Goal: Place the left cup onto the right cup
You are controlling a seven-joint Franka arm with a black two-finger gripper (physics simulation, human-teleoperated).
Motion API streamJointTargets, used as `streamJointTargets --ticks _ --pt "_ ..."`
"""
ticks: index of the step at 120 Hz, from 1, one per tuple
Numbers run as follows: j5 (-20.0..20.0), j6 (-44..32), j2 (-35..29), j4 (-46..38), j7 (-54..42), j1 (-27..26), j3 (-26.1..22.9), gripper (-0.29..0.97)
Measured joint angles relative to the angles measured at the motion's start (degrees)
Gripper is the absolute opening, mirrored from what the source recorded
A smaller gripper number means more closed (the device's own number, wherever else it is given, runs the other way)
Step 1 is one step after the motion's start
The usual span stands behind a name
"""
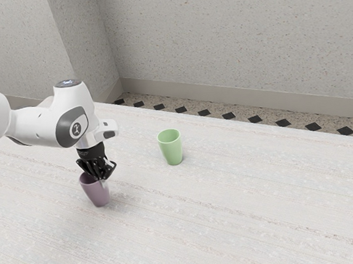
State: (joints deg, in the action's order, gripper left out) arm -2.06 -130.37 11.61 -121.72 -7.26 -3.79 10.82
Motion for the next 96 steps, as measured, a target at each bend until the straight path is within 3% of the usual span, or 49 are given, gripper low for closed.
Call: streamJointTargets --ticks 96 --pt "0.24 4.22 -6.48 0.37 0.73 -0.18 -0.49 -0.10"
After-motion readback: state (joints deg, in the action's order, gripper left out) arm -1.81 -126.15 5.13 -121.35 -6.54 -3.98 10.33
